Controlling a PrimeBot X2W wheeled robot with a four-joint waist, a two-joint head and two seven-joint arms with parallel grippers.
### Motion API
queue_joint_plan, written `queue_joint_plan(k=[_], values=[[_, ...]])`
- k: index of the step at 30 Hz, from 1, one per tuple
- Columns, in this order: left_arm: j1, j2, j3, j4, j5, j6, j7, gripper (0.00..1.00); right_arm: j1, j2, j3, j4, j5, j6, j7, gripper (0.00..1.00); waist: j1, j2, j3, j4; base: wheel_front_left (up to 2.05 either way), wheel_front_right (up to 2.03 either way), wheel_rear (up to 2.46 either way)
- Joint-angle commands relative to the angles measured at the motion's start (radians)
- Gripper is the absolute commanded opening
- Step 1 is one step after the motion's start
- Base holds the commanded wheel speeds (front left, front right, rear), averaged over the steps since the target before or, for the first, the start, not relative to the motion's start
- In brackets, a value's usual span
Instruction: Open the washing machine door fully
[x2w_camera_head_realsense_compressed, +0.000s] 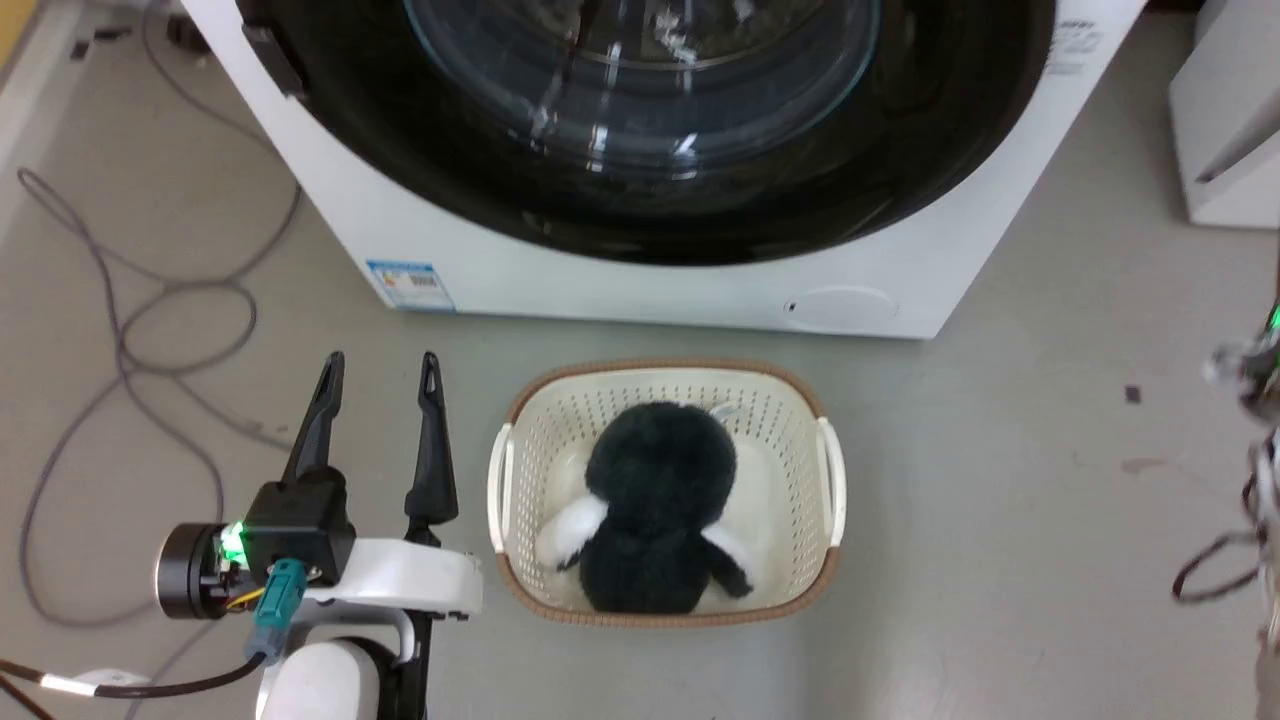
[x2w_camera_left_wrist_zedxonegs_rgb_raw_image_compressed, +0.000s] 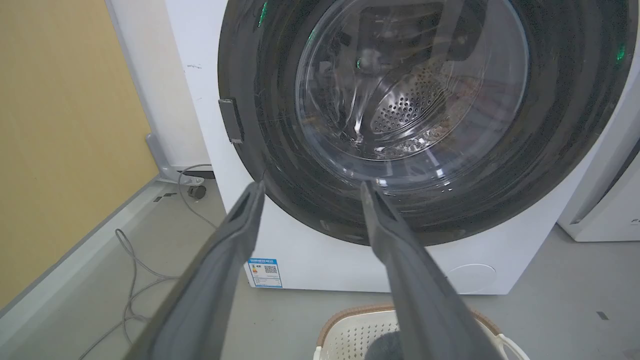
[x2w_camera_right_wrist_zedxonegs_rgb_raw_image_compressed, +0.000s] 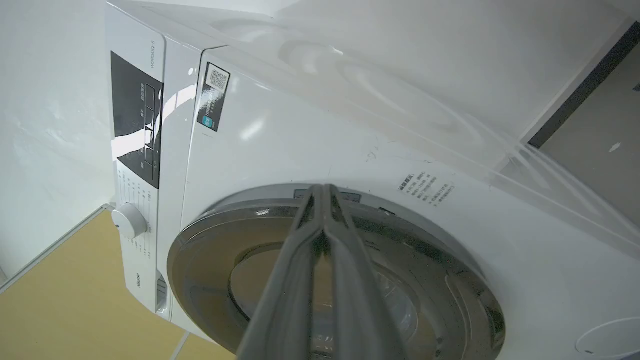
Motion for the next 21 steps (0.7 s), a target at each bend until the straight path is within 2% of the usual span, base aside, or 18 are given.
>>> queue_joint_plan(k=[1, 14, 21], values=[[-0.024, 0.0, -0.004, -0.008, 0.0, 0.009, -0.011, 1.0, -0.061, -0.019, 0.009, 0.024, 0.046, 0.001, 0.008, 0.0, -0.0001, -0.0001, 0.03, 0.013, 0.0, 0.0, 0.0], [-0.078, 0.0, -0.032, -0.009, -0.02, 0.028, -0.038, 1.0, -0.365, -0.129, 0.15, 0.279, 0.135, 0.001, 0.06, 0.0, -0.0001, -0.0001, 0.13, 0.061, 0.0, 0.0, 0.0], [-0.096, 0.0, -0.047, -0.01, -0.032, 0.04, -0.05, 1.0, -0.504, -0.159, 0.218, 0.39, 0.169, 0.001, 0.089, 0.0, -0.0001, -0.0001, 0.167, 0.085, 0.0, 0.0, 0.0]])
